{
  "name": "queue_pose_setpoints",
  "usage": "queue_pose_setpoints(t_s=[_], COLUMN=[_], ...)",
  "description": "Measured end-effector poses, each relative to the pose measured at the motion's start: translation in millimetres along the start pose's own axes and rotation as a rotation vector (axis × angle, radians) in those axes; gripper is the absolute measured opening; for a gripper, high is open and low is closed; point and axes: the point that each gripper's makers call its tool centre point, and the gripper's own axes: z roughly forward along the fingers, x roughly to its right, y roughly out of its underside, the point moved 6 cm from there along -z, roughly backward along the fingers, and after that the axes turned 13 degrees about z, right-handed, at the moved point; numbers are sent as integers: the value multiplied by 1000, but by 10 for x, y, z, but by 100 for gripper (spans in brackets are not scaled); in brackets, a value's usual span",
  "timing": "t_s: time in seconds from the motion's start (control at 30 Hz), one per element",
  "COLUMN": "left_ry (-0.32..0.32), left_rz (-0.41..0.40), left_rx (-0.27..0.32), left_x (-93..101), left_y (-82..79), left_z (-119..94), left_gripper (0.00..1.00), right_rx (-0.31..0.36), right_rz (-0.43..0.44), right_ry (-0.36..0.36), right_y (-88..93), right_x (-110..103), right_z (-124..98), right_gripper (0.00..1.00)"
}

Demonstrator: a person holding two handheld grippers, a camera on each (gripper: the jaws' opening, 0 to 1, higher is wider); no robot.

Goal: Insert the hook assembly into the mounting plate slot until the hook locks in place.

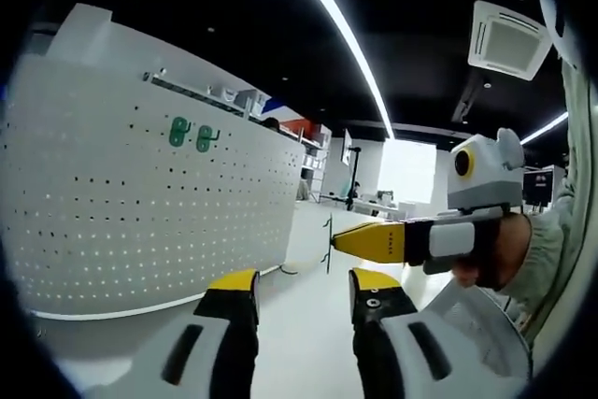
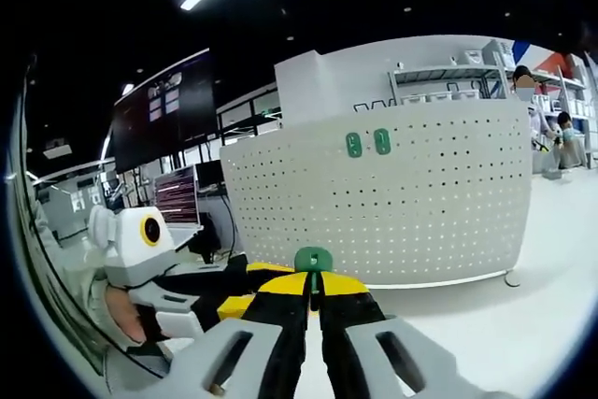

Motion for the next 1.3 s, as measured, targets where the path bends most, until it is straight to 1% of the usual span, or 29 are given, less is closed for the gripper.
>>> queue_pose_setpoints(t_s=[0.17,0.23,0.4,0.5,0.53,0.63,0.67,0.83,1.1,1.3], left_ry=[-37,-54,-90,-119,-130,-128,-135,-163,-197,-222], left_rz=[-9,-21,-24,-17,3,3,-12,-15,-36,-18], left_rx=[-13,-29,-48,-55,-62,-61,-59,-67,-113,-142], left_x=[-83,-122,-186,-212,-216,-212,-218,-252,-291,-303], left_y=[28,60,102,109,109,106,107,141,326,387], left_z=[-83,-116,-196,-240,-258,-277,-291,-356,-480,-562], left_gripper=[47,50,54,56,56,56,56,57,56,57], right_rx=[3,9,10,16,18,23,26,35,59,88], right_rz=[5,32,23,18,16,14,12,6,-5,-17], right_ry=[9,17,34,45,48,59,62,87,127,149], right_y=[-14,-21,-43,-73,-80,-103,-115,-171,-302,-446], right_x=[45,82,142,180,191,235,250,350,519,629], right_z=[-3,-4,-5,-2,-2,5,5,4,32,100], right_gripper=[1,1,1,1,1,1,1,1,1,1])
